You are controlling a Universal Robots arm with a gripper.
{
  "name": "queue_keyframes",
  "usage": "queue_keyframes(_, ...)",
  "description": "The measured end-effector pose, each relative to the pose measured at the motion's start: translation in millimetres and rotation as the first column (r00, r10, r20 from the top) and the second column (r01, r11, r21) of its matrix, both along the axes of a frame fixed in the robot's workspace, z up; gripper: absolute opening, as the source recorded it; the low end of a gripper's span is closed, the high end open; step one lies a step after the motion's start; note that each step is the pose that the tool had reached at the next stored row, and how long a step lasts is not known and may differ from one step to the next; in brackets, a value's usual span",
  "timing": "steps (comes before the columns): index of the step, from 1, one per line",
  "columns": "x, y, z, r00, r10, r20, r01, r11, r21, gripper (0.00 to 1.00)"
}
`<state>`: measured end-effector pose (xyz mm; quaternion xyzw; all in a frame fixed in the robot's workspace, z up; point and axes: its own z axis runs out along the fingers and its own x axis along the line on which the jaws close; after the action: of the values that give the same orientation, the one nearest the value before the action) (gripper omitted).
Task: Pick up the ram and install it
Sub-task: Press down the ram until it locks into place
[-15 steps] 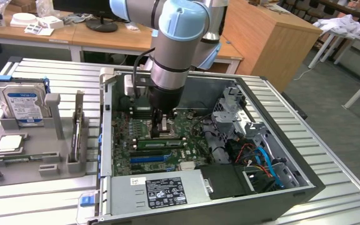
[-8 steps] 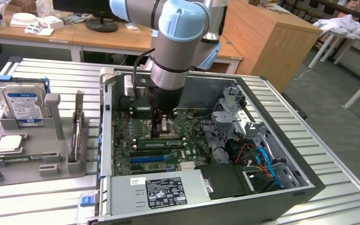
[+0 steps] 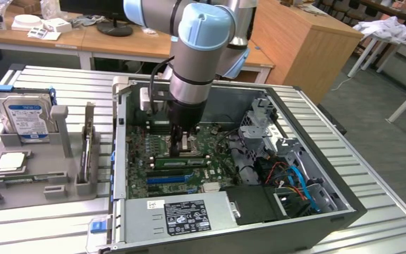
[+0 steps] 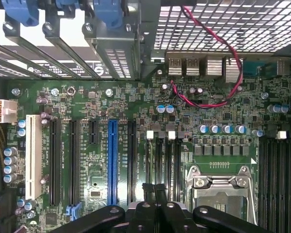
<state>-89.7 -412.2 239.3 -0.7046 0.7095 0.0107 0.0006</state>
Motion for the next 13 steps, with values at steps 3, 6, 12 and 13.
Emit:
queue_keyframes(3, 0.0, 0.0, -0.7, 1.0, 0.0, -0.0001, 0.0, 1.0, -0.0002, 0.11)
queue_keyframes(6, 0.0, 0.0, -0.8, 1.0, 0.0, 0.0, 0.0, 1.0, -0.0001, 0.11)
queue_keyframes(12, 0.0, 0.0, -4.3, 1.0, 0.0, 0.0, 0.0, 1.0, 0.0026, 0.11)
queue_keyframes(13, 0.0, 0.0, -5.1, 1.0, 0.0, 0.0, 0.0, 1.0, 0.0027, 0.11)
